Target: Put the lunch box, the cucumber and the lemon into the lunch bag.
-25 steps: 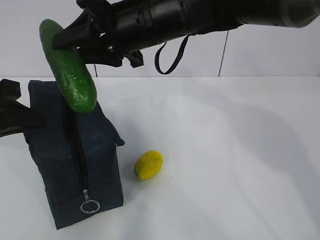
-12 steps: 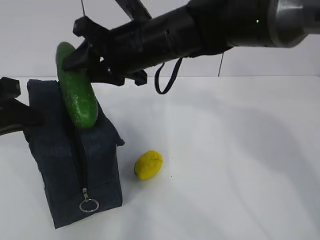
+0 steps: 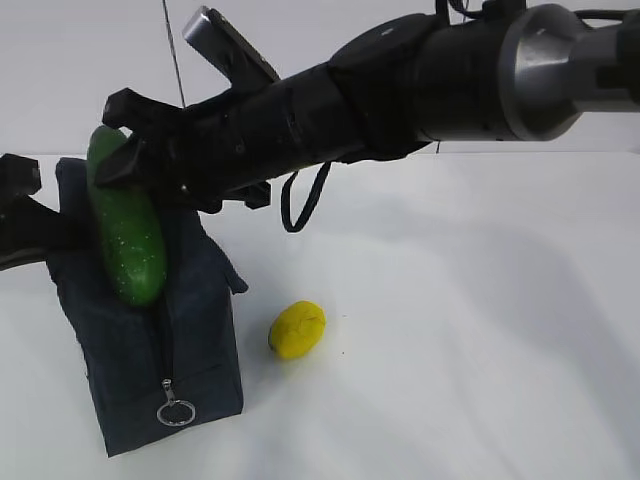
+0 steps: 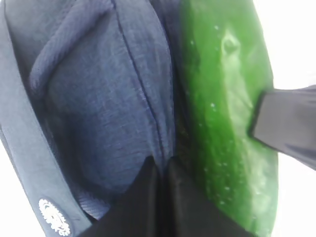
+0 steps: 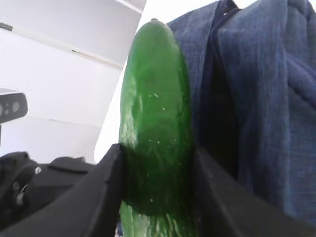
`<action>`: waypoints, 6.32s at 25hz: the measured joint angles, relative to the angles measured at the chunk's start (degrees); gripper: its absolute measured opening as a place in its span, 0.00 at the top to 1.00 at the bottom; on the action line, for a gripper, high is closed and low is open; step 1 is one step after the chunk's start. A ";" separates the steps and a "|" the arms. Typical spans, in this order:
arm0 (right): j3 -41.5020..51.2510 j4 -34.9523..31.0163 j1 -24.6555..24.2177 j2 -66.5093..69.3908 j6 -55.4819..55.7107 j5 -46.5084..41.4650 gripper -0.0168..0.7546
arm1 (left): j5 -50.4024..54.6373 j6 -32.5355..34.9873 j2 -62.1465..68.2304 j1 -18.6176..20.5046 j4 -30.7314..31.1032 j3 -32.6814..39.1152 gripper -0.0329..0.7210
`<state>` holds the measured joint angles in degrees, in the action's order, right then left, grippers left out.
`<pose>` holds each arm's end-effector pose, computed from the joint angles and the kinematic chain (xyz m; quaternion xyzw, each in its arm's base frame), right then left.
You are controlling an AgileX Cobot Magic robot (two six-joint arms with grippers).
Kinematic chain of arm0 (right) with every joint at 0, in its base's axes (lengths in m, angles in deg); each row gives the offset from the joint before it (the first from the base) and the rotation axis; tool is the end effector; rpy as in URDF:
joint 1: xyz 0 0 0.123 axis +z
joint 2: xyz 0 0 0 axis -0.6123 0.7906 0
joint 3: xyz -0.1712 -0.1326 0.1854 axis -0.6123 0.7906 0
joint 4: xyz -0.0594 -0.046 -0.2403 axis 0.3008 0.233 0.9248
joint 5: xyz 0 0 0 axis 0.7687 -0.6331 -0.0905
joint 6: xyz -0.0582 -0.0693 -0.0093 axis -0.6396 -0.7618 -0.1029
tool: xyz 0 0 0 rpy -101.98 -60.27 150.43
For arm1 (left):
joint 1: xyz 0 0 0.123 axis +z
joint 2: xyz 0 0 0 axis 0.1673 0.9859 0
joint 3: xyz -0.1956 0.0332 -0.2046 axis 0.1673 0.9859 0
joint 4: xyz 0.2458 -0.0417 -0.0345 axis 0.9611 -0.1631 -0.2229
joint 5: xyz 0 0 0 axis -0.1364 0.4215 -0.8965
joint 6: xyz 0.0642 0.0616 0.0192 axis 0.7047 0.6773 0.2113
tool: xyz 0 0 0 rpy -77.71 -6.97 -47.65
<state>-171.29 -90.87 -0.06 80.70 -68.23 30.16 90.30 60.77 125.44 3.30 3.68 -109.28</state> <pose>0.3324 0.3165 0.2554 -0.1106 0.8366 0.4865 0.2260 0.2293 -0.0683 0.2443 -0.0859 0.8959 -0.3260 0.2893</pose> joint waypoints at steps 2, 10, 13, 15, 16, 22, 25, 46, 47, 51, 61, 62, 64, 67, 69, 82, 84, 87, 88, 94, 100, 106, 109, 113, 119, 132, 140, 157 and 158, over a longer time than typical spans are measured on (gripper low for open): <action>0.13 0.00 0.00 0.00 -0.83 1.25 0.58 | -0.10 0.00 0.00 0.00 0.00 0.00 0.96; 0.13 4.67 0.00 0.00 -5.14 5.28 0.58 | -0.10 0.00 0.00 0.00 -0.99 0.00 0.96; 0.13 6.29 0.00 0.66 -5.42 5.38 0.58 | -0.10 0.00 0.00 0.00 -1.75 0.00 0.96; 0.13 6.63 0.00 1.37 -5.55 5.49 0.58 | -0.10 0.00 0.00 0.00 -1.83 0.00 0.96; 0.13 6.78 0.00 1.61 -5.55 5.49 0.58 | -0.10 0.00 0.00 0.00 -1.83 0.00 0.96; 0.13 8.96 0.00 2.47 -5.55 5.49 0.58 | -0.10 0.00 0.00 0.00 -1.87 0.00 0.96; 0.13 11.93 0.00 2.47 -7.09 5.33 0.57 | -0.10 0.00 0.00 0.00 -2.27 0.00 0.96; -1.80 15.63 0.00 2.54 -13.44 -5.47 0.43 | 0.00 0.00 0.00 0.00 -2.40 0.00 0.96; -2.55 15.62 0.00 2.54 -13.44 -6.02 0.43 | 0.00 0.00 0.00 0.00 -2.40 0.00 0.96; -5.71 16.46 0.00 2.54 -13.44 -7.94 0.43 | 0.00 0.00 0.00 0.00 -2.40 0.00 0.96; -11.11 30.77 -1.74 1.15 -11.37 -12.00 0.43 | 0.00 0.10 0.00 0.00 -2.40 0.00 0.96; -11.21 32.95 -2.20 0.73 -10.82 -12.65 0.43 | 0.08 0.10 0.00 0.00 -2.40 0.00 0.96; -11.23 36.71 -2.98 0.37 -9.96 -14.44 0.43 | 0.08 0.10 0.00 0.00 -2.40 0.00 0.96; -12.27 44.20 -4.37 0.24 -7.77 -19.28 0.43 | 0.08 0.10 0.00 0.00 -2.40 0.00 0.96; -13.21 49.89 -5.01 0.24 -5.32 -21.81 0.43 | 0.08 0.10 0.00 0.00 -2.40 0.00 0.96; -18.42 80.66 -8.51 0.09 12.76 -34.17 0.43 | 0.08 0.31 0.00 0.00 -2.40 0.00 0.96; -18.42 79.73 -8.89 -0.01 13.30 -35.53 0.43 | 0.08 0.31 0.00 0.00 -2.40 0.00 0.96; -18.42 78.20 -9.26 -0.39 14.25 -37.37 0.43 | 0.08 0.31 0.00 0.00 -2.40 0.00 0.96; -18.42 78.07 -9.30 -0.98 14.66 -37.91 0.43 | 0.08 0.31 0.00 0.00 -2.40 0.00 0.96; -17.07 76.78 -10.63 -7.44 16.27 -37.53 0.43 | 0.08 0.40 0.00 0.00 -2.27 0.00 0.96; -0.10 72.12 -10.97 -15.90 12.56 -26.29 0.43 | 0.08 0.40 0.00 0.00 -2.05 0.00 0.96; 17.95 69.50 -10.97 -26.09 8.61 -9.08 0.43 | 0.08 0.40 0.00 0.00 -1.87 0.00 0.96; 20.85 69.41 -10.97 -27.11 8.38 -6.37 0.43 | 0.08 0.40 0.00 0.00 -1.87 0.00 0.96; 22.19 69.41 -10.97 -27.11 4.77 -5.51 0.43 | 0.08 0.42 0.00 0.00 -1.74 0.00 0.96; 24.40 58.93 -10.97 -27.11 -18.64 -8.83 0.43 | 0.08 0.76 0.00 0.00 -1.74 0.00 0.96; 24.43 57.16 -10.97 -21.18 -36.25 -10.55 0.45 | 0.22 1.03 0.00 0.00 -0.31 0.00 0.96; 24.43 61.52 -10.97 -20.72 -38.25 -7.26 0.45 | 0.22 1.03 0.00 0.00 -0.18 0.00 0.96; 24.43 54.92 -10.97 -16.36 -53.38 -8.50 0.45 | 0.22 1.03 0.00 0.00 0.40 0.00 0.96; 24.43 54.11 -10.97 -16.02 -55.64 -8.38 0.45 | 0.22 1.07 0.00 0.00 0.72 0.00 0.96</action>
<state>-146.86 -36.76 -11.03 64.68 -123.87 21.79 90.52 61.83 125.44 3.30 4.40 -109.28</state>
